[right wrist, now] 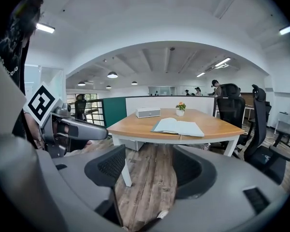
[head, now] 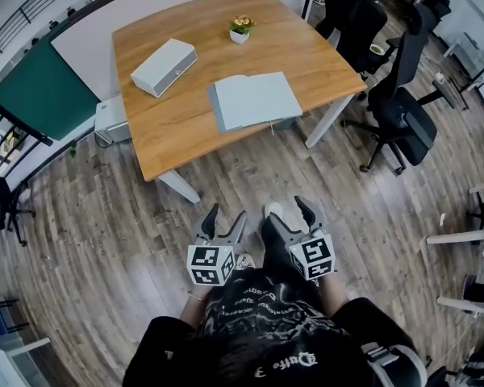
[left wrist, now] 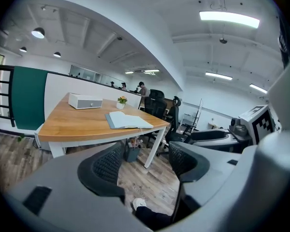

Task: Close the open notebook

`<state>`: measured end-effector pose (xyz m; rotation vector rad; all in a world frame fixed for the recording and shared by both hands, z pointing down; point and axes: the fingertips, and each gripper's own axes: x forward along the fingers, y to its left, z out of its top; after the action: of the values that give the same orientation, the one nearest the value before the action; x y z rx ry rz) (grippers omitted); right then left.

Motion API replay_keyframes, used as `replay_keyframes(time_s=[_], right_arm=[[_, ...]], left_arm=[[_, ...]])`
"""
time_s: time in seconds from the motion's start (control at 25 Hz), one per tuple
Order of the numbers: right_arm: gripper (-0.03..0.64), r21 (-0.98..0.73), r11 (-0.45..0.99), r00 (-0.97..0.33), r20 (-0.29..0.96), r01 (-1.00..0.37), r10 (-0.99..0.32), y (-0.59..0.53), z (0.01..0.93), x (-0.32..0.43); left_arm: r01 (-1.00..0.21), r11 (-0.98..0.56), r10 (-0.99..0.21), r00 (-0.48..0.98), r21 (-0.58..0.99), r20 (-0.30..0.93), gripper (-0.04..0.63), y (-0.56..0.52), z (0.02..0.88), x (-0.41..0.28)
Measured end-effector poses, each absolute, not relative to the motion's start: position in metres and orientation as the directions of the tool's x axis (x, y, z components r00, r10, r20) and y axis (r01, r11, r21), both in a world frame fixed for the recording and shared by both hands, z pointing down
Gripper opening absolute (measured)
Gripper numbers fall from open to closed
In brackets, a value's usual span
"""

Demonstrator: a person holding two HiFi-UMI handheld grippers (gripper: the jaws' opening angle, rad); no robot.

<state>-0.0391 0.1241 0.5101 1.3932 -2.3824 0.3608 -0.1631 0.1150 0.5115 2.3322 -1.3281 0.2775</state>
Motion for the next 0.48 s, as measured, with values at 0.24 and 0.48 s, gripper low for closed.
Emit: replay_keyframes(time_s=[0.24,0.48], right_arm=[[0.293,-0.038,0.529,-0.496,0.413,-0.848,-0.764,0.064,0.510,-0.033],[0.291,-0.055,0.611,-0.575,0.416,-0.789,-0.705,-0.007,0.515,-0.029]], left_arm=[[-0.889,-0.363,-0.807,0.450,0.281,0.382,0.328,0.069,0.511,-0.164],[-0.922,-0.279,-0.841,0.369,0.268,0.397,0.324,0.011,0.508,-0.161]])
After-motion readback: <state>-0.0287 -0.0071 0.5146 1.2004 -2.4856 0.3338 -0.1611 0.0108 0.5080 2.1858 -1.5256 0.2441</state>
